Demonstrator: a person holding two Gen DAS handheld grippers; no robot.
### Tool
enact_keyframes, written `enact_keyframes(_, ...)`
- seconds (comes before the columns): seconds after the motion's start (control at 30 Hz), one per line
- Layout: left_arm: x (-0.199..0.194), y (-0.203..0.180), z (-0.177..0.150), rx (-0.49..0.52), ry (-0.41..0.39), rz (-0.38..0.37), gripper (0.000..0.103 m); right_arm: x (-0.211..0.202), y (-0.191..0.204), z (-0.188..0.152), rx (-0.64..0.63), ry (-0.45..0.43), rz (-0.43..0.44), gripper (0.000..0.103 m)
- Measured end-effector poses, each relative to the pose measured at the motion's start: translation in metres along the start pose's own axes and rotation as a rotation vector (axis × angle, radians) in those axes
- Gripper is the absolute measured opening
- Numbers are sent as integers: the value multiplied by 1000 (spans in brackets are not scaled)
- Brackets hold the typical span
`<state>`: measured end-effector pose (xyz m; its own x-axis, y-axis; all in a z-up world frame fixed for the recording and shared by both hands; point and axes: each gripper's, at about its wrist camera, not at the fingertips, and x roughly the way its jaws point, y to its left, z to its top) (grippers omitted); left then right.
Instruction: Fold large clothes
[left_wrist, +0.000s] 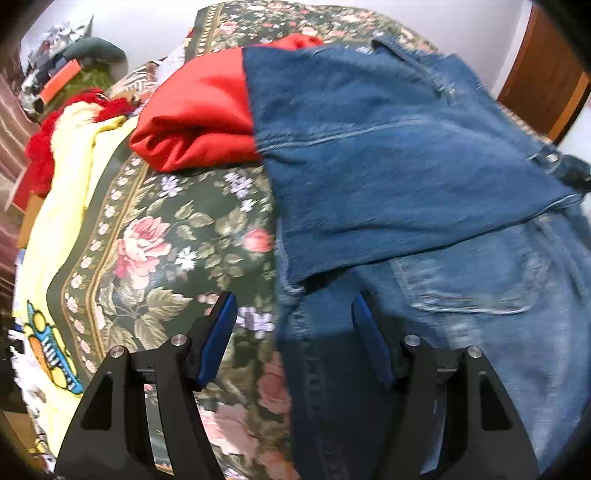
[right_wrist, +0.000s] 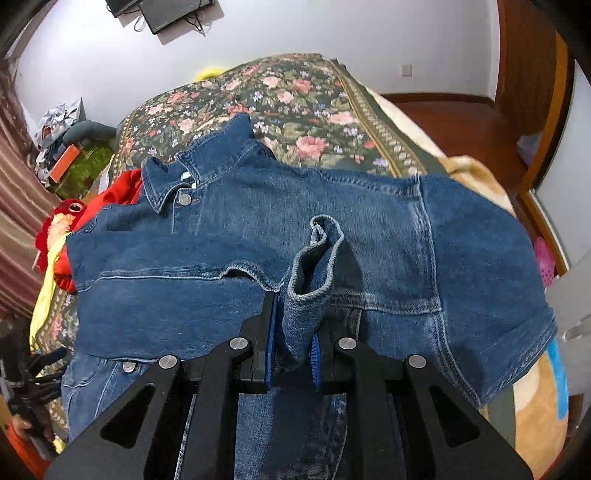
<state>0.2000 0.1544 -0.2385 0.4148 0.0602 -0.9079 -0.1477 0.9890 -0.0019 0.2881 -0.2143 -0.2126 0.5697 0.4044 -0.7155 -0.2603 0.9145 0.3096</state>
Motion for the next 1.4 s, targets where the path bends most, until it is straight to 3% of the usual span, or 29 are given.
enact_keyframes(0.07,-11,-1,4,-8,-16,-49,65,-15,3,9,-1,-45,23,14)
enact_keyframes(0.23,-32,-10,28,16,-80,-88,65,-44,9,23,-15,-140,55,14)
enact_keyframes(0.37,-32,-22,40,30,-96,-109,69,-24,2,16,-11,-89,2,14)
enact_keyframes(0.57,-8,-35,37,54,-40,-101,69,10,-19,-4,32,36,-3,15)
enact_keyframes(0.73,4,-33,32,45,-16,-110,69,5,-32,-13,56,61,-4,26)
enact_keyframes(0.8,4,-31,31,40,-10,-116,69,1,-37,-15,64,76,-25,34)
enact_keyframes(0.87,1,-29,32,46,-10,-118,69,-7,-40,-16,60,73,-62,34)
enact_keyframes(1.0,-12,-35,34,83,-40,-102,69,-29,-49,-13,57,50,-71,34)
enact_keyframes(1.17,-41,-54,56,127,-138,-97,69,-69,-64,1,83,-46,-93,36)
enact_keyframes(1.3,-64,-77,80,156,-227,-121,69,-104,-79,9,116,-146,-120,60)
enact_keyframes(1.4,-75,-99,97,180,-275,-144,69,-123,-96,10,145,-197,-146,64)
